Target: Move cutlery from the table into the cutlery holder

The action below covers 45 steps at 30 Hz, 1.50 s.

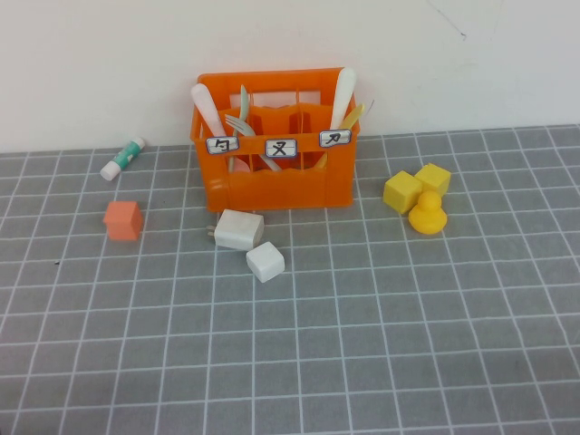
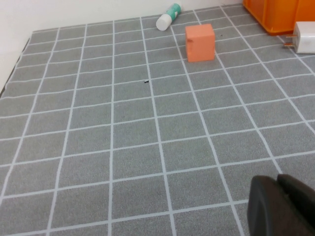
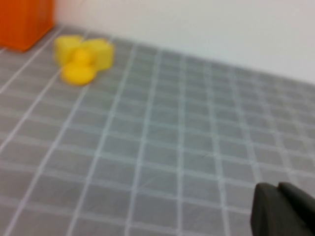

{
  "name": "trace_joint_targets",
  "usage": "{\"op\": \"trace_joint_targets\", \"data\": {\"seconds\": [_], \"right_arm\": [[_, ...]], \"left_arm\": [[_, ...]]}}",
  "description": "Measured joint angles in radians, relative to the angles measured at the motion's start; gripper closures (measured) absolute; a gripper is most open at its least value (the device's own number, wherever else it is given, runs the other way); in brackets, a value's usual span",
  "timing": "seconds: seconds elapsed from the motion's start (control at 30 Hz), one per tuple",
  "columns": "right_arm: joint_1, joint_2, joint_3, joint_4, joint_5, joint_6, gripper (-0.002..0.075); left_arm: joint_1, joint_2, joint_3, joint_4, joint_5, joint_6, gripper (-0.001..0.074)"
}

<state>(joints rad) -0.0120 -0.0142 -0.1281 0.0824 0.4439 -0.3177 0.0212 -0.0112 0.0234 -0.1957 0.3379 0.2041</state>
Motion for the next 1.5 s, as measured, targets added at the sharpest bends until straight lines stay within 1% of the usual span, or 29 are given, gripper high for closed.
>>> {"op": "trace_joint_targets", "data": {"seconds": [0.1,0.2,0.27,0.37,0.47,0.57,0.7,0.83,1.5], "right_arm": [[-0.048,0.000,0.050,0.027,-0.089,-0.020,0.0729],[-0.061,0.000,0.123,0.020,-0.157,0.034,0.0729],[-0.061,0.000,0.148,-0.018,-0.164,0.092,0.0729],[-0.059,0.000,0.155,-0.082,-0.124,0.165,0.0729],[-0.034,0.000,0.155,-0.120,-0.117,0.201,0.0729],[0.011,0.000,0.155,-0.147,-0.117,0.234,0.0729],[0.078,0.000,0.155,-0.227,-0.115,0.342,0.0729],[0.095,0.000,0.155,-0.255,-0.113,0.401,0.0729],[0.095,0.000,0.153,-0.257,-0.094,0.413,0.0729]], "left_arm": [[0.000,0.000,0.000,0.000,0.000,0.000,0.0736],[0.000,0.000,0.000,0.000,0.000,0.000,0.0736],[0.000,0.000,0.000,0.000,0.000,0.000,0.0736],[0.000,0.000,0.000,0.000,0.000,0.000,0.0736],[0.000,0.000,0.000,0.000,0.000,0.000,0.0736],[0.000,0.000,0.000,0.000,0.000,0.000,0.0736],[0.000,0.000,0.000,0.000,0.000,0.000,0.0736],[0.000,0.000,0.000,0.000,0.000,0.000,0.0736],[0.000,0.000,0.000,0.000,0.000,0.000,0.0736]]}}
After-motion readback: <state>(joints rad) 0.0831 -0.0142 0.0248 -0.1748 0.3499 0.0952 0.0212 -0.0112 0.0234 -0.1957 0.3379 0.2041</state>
